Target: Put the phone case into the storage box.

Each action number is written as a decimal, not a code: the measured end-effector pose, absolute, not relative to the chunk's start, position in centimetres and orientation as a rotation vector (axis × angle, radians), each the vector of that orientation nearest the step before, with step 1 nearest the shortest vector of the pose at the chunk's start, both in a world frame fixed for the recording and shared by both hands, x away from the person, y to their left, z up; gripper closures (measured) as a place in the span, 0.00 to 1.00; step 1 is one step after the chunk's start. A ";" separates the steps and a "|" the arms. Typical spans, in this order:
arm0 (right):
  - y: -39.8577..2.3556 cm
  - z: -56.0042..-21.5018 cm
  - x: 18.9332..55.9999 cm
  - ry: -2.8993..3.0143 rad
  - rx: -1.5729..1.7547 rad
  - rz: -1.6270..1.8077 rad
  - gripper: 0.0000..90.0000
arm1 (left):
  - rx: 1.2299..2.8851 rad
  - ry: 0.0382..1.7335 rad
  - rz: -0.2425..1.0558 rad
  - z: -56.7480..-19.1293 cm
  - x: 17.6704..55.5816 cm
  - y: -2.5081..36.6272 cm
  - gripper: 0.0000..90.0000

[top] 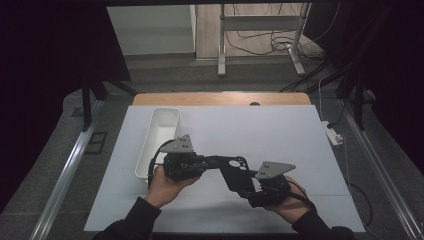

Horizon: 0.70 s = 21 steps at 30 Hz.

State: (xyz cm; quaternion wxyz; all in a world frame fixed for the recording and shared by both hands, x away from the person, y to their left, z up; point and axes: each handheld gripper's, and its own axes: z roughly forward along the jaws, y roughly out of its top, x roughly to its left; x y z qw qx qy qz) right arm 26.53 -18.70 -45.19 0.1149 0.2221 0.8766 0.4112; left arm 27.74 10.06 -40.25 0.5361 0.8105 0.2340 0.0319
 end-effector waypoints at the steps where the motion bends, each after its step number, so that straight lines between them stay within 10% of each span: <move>1: -18.8 -45.2 26.5 2.575 0.657 1.207 0.27 | 1.933 0.560 0.082 -40.2 27.7 10.1 0.92; 21: -21.9 -45.0 26.3 2.582 0.800 1.098 0.01 | 1.951 0.658 0.178 -39.3 28.5 12.8 0.92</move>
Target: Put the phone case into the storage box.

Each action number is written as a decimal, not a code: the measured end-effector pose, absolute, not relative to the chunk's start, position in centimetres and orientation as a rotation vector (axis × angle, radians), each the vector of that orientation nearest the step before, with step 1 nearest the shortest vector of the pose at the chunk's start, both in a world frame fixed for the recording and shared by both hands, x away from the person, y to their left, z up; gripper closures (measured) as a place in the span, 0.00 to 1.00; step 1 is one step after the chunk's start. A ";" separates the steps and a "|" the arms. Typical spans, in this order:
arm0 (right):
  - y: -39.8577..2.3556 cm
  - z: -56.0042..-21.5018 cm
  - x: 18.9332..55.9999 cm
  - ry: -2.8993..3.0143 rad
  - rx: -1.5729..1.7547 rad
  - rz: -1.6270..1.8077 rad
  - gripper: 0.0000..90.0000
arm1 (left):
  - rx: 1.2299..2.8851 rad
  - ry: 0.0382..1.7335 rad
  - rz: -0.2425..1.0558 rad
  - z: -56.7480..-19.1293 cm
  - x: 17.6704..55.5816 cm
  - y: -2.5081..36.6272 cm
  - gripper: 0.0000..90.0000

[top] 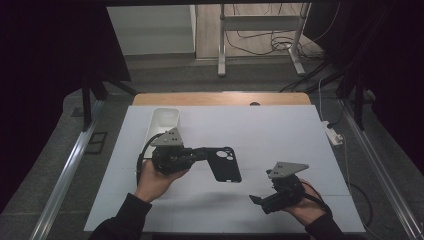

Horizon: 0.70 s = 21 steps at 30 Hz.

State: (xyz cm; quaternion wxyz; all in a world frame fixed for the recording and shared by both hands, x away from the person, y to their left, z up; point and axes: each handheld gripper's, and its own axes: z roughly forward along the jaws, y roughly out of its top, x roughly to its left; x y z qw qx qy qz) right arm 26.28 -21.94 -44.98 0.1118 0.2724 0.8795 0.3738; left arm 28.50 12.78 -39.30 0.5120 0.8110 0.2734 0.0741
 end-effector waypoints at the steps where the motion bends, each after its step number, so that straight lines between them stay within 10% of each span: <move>1: -22.2 -44.9 26.2 2.572 0.803 1.098 0.01 | 1.953 0.663 0.181 -39.3 28.5 13.0 0.92; 21: -27.0 -44.7 25.2 2.475 0.950 1.083 0.00 | 1.987 0.715 0.230 -37.3 29.6 16.3 0.92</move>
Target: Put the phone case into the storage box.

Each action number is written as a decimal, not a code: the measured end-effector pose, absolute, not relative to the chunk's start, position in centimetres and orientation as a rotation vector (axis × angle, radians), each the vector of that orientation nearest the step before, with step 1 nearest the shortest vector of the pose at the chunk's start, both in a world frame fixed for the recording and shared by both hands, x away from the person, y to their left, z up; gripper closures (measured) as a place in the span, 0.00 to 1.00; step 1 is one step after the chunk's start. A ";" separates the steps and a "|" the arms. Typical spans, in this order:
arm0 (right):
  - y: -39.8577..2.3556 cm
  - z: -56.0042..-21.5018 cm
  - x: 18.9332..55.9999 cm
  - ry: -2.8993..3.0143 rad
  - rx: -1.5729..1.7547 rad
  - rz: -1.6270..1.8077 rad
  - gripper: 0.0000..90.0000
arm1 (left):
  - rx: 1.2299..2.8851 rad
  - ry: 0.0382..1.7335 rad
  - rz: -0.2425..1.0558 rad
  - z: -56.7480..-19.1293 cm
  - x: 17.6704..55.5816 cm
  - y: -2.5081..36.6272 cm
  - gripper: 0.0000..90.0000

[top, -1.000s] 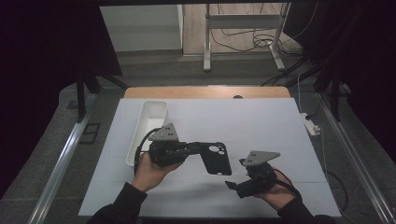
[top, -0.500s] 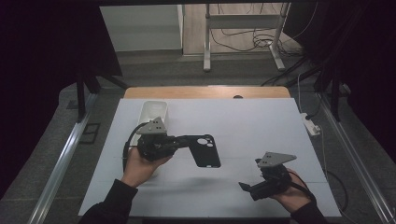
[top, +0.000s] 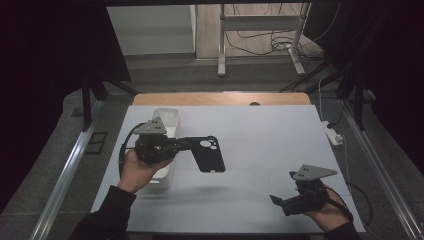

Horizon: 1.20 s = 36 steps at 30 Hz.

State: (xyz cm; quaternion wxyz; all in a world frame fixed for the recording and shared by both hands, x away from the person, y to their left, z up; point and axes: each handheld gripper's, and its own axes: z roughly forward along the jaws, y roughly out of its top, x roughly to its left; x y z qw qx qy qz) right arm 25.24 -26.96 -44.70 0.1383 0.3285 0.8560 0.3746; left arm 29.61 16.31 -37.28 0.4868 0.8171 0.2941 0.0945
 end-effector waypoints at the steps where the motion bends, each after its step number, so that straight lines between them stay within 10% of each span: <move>1: -27.2 -44.7 25.2 2.472 0.953 1.078 0.00 | 1.988 0.720 0.229 -37.1 29.7 16.5 0.92; 36: -33.0 -45.3 22.6 2.306 1.213 1.028 0.00 | 1.993 0.845 0.389 -33.4 30.6 23.2 0.92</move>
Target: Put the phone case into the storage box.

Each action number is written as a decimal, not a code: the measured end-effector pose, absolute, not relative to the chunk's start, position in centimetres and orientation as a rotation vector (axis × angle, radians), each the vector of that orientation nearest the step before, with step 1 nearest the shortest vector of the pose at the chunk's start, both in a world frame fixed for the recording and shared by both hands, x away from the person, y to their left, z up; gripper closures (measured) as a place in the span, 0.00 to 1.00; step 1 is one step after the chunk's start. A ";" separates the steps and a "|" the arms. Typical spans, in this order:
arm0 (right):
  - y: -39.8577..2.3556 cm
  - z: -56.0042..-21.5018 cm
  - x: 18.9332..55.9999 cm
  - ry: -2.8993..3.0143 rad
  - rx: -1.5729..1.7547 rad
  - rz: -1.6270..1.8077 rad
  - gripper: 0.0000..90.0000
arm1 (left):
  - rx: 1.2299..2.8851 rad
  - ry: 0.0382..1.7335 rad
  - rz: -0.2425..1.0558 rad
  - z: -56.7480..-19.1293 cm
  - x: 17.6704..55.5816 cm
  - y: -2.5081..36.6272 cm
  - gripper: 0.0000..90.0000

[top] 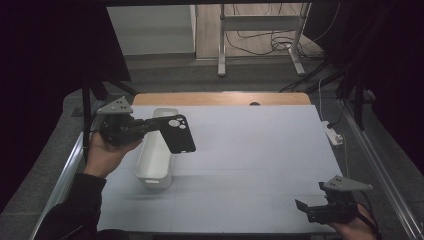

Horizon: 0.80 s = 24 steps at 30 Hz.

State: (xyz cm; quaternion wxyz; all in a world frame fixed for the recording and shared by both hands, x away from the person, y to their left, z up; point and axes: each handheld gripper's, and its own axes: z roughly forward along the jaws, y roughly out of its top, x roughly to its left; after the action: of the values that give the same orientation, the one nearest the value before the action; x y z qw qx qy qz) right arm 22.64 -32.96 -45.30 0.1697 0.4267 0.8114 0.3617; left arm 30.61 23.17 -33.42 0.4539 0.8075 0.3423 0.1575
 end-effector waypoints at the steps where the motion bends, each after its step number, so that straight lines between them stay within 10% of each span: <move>1: -33.1 -45.3 22.6 2.302 1.219 1.026 0.00 | 1.992 0.848 0.391 -33.4 30.7 23.3 0.92; 24: -33.8 -45.1 22.0 2.259 1.257 1.046 0.00 | 2.042 0.905 0.491 -32.9 33.0 27.2 0.92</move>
State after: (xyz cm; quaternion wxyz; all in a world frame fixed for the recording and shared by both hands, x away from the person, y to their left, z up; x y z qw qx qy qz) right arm 22.01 -33.79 -45.12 0.1753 0.4436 0.7975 0.3694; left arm 32.98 27.21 -32.93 0.4144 0.8127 0.3600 0.1954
